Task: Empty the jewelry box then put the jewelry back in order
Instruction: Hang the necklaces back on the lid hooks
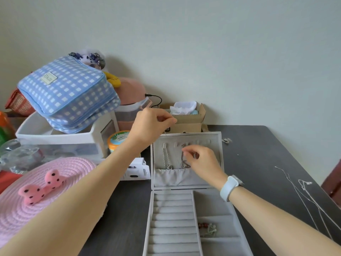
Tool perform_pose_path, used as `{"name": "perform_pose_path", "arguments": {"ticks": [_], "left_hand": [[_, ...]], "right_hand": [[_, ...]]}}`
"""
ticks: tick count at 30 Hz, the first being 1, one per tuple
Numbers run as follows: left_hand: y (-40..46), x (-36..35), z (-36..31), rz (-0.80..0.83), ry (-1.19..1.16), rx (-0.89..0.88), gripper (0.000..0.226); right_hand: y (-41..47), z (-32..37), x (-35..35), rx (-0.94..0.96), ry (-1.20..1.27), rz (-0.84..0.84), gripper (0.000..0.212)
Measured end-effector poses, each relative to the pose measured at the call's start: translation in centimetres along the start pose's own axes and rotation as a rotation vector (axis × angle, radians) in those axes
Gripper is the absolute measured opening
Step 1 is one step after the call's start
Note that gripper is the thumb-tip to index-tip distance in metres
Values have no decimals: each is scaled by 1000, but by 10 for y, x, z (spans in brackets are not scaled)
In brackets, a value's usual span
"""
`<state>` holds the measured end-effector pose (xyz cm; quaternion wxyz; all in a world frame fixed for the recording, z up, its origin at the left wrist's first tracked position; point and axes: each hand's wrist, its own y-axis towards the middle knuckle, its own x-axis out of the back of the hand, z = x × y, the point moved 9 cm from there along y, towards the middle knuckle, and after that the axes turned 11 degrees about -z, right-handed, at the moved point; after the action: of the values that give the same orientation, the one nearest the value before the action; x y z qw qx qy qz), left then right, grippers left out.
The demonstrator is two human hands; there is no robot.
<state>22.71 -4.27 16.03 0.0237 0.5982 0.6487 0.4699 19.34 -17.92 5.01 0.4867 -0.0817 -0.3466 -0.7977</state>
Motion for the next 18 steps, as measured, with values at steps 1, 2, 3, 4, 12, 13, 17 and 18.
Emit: {"name": "perform_pose_path", "arguments": {"ticks": [1, 2, 3, 4, 12, 13, 17, 18], "left_hand": [[0, -2, -1, 21, 1, 0, 10], [-1, -4, -1, 45, 5, -1, 10], [-2, -6, -1, 66, 10, 1, 10], [-3, -8, 0, 79, 17, 6, 9], [-6, -17, 12, 72, 39, 77, 8], [-6, -18, 14, 61, 49, 84, 7], [-9, -21, 25, 15, 124, 118, 5], [-10, -22, 26, 12, 152, 122, 5]], "right_hand": [[2, 2, 2, -6, 51, -6, 19], [5, 5, 3, -13, 100, -9, 19], [7, 8, 3, -21, 143, -6, 18], [8, 11, 1, -28, 180, 6, 17], [8, 24, -16, -66, 297, 61, 7], [9, 22, -13, -73, 290, 24, 9], [14, 9, 1, -92, 238, -126, 26], [14, 6, 4, -94, 219, -149, 28]]}}
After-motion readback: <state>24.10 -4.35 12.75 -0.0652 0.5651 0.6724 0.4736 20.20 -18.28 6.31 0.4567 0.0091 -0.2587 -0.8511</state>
